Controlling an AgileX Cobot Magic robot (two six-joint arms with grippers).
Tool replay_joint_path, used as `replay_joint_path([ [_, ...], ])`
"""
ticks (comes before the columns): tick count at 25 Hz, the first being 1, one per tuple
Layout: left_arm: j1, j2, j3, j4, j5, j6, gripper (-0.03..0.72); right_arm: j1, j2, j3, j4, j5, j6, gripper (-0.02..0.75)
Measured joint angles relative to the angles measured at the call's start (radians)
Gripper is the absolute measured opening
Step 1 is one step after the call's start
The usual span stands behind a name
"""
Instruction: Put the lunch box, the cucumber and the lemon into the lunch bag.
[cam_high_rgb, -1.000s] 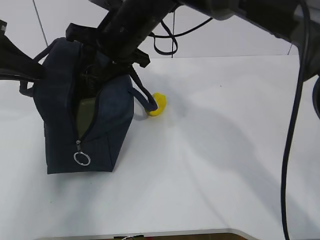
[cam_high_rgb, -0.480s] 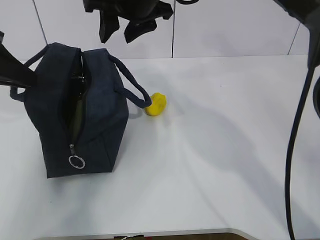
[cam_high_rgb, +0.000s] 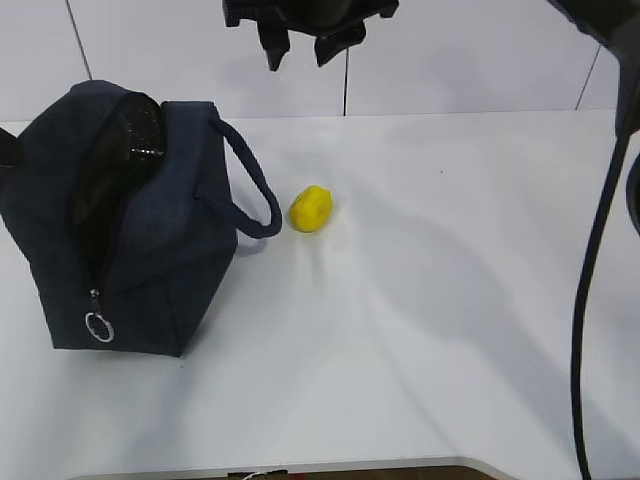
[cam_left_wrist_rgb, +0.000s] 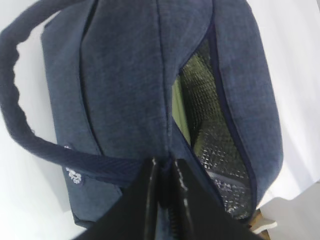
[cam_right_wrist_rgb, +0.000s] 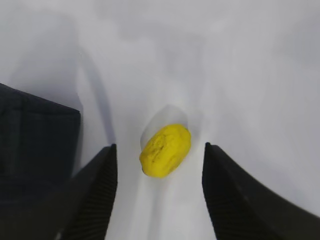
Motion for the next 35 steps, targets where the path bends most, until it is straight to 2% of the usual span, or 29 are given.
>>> replay_joint_path([
  [4, 0.000, -0.001, 0.000, 0.026, 0.004, 0.000, 0.011, -0.002, 0.000, 0.049, -0.040, 0.000, 0.073, 0.438],
  [9, 0.000, -0.001, 0.000, 0.070, 0.008, 0.002, 0.011, -0.004, 0.017, 0.101, -0.033, 0.000, 0.108, 0.449],
  [14, 0.000, -0.002, 0.000, 0.083, 0.012, 0.002, 0.011, -0.004, 0.071, 0.106, -0.004, 0.000, 0.223, 0.614],
  [16, 0.000, -0.002, 0.000, 0.083, 0.013, 0.002, 0.011, -0.004, 0.090, 0.106, -0.004, 0.000, 0.317, 0.647],
  [20, 0.000, -0.002, 0.000, 0.084, 0.009, 0.002, 0.011, -0.004, 0.107, 0.107, -0.004, -0.002, 0.416, 0.652],
  [35, 0.000, -0.002, 0.000, 0.088, -0.002, 0.002, 0.011, -0.004, 0.180, 0.107, -0.039, -0.005, 0.558, 0.652],
])
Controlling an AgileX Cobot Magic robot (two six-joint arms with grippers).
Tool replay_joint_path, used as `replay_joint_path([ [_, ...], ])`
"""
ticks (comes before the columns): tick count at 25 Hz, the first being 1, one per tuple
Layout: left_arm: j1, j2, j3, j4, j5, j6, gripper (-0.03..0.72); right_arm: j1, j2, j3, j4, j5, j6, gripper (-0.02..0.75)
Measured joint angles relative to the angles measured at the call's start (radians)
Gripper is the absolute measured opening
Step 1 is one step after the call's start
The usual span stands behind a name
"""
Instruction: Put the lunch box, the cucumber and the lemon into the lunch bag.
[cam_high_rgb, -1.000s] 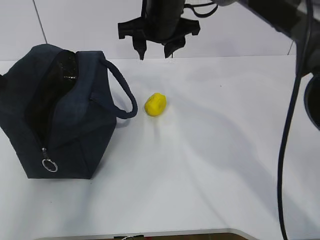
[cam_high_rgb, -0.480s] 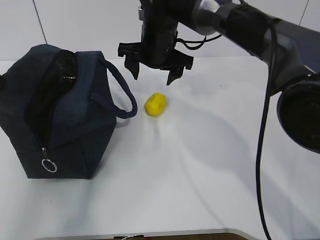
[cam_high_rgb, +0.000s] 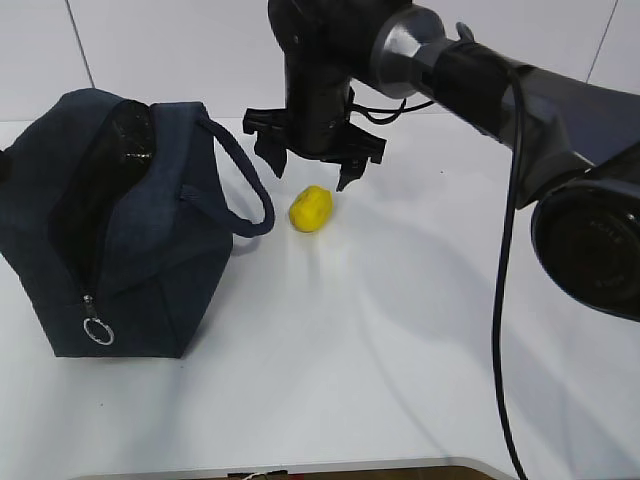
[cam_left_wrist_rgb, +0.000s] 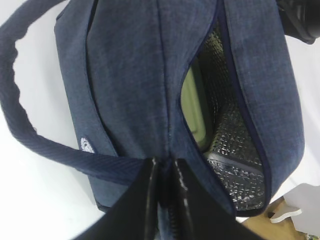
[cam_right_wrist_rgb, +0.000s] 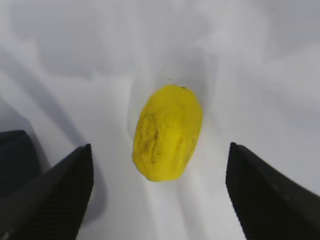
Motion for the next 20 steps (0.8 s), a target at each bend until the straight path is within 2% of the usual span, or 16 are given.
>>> replay_joint_path([
  [20, 0.000, 0.000, 0.000, 0.002, -0.004, 0.000, 0.011, 0.000, 0.065, 0.000, -0.006, -0.002, 0.067, 0.626],
])
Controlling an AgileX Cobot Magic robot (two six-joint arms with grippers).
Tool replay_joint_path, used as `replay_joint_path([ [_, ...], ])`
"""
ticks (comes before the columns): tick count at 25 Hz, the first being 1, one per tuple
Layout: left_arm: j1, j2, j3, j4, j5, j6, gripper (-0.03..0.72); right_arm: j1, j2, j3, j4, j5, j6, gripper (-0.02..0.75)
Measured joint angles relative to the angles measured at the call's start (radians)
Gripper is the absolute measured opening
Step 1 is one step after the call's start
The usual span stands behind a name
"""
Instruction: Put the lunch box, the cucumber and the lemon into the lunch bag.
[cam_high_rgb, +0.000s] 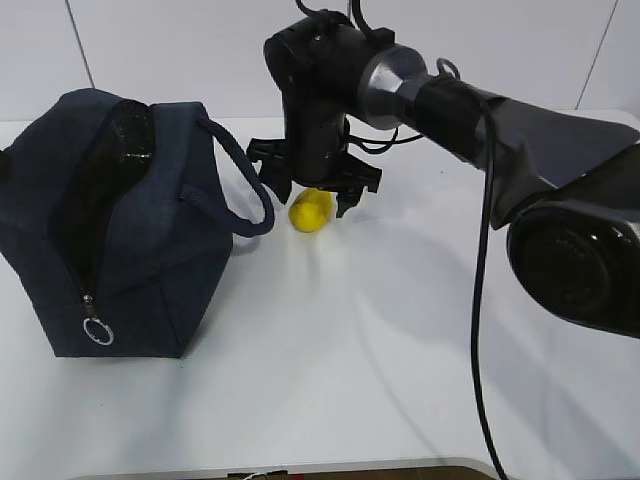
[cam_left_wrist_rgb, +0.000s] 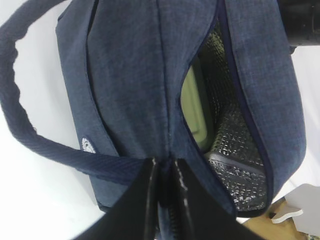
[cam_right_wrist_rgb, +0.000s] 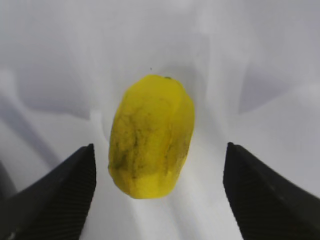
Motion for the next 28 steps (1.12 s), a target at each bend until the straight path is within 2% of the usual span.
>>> replay_joint_path([
  [9, 0.000, 0.000, 0.000, 0.000, -0.002, 0.001, 0.011, -0.001, 0.000, 0.000, -0.002, -0.011, 0.002, 0.594],
  [28, 0.000, 0.000, 0.000, 0.002, -0.005, 0.003, 0.011, -0.001, 0.020, 0.000, -0.004, -0.045, 0.003, 0.591],
])
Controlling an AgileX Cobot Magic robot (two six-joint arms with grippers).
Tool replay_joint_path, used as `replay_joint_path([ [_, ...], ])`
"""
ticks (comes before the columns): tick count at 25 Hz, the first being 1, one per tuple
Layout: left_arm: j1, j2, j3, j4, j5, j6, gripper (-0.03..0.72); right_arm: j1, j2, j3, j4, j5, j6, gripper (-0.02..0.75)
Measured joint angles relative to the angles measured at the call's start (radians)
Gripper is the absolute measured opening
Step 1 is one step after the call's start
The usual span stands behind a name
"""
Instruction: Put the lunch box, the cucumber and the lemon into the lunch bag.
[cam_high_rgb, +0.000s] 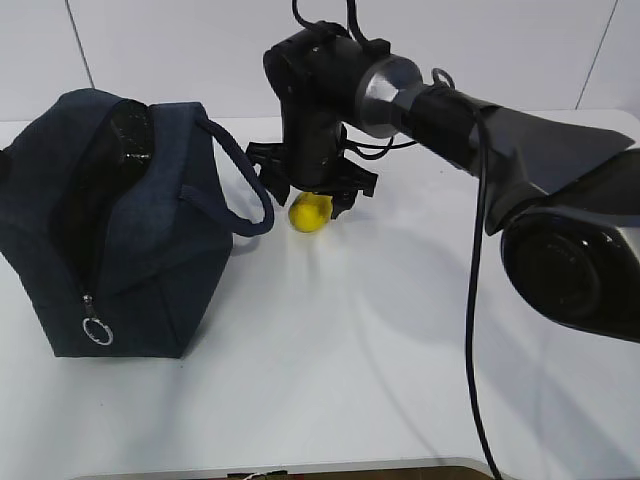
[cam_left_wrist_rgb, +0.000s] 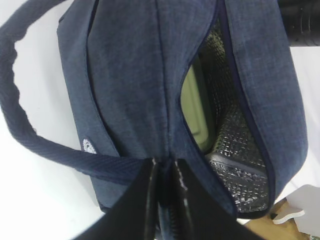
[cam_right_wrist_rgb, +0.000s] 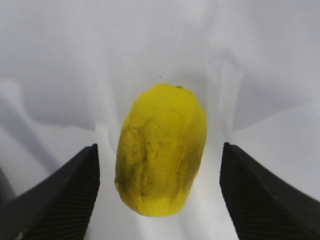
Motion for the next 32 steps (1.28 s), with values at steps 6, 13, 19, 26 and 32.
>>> replay_joint_path([
  [6, 0.000, 0.000, 0.000, 0.000, 0.000, 0.000, 0.011, 0.000, 0.000, 0.000, 0.000, 0.000, 0.000, 0.536],
  [13, 0.000, 0.000, 0.000, 0.000, 0.000, 0.000, 0.011, 0.000, 0.000, 0.000, 0.000, 0.000, 0.000, 0.479],
  [19, 0.000, 0.000, 0.000, 0.000, 0.000, 0.000, 0.011, 0.000, 0.000, 0.000, 0.000, 0.000, 0.000, 0.405],
  [26, 0.000, 0.000, 0.000, 0.000, 0.000, 0.000, 0.011, 0.000, 0.000, 0.000, 0.000, -0.001, 0.000, 0.388],
  [32, 0.000, 0.000, 0.000, 0.000, -0.001, 0.002, 0.011, 0.000, 0.000, 0.000, 0.000, -0.001, 0.000, 0.354],
])
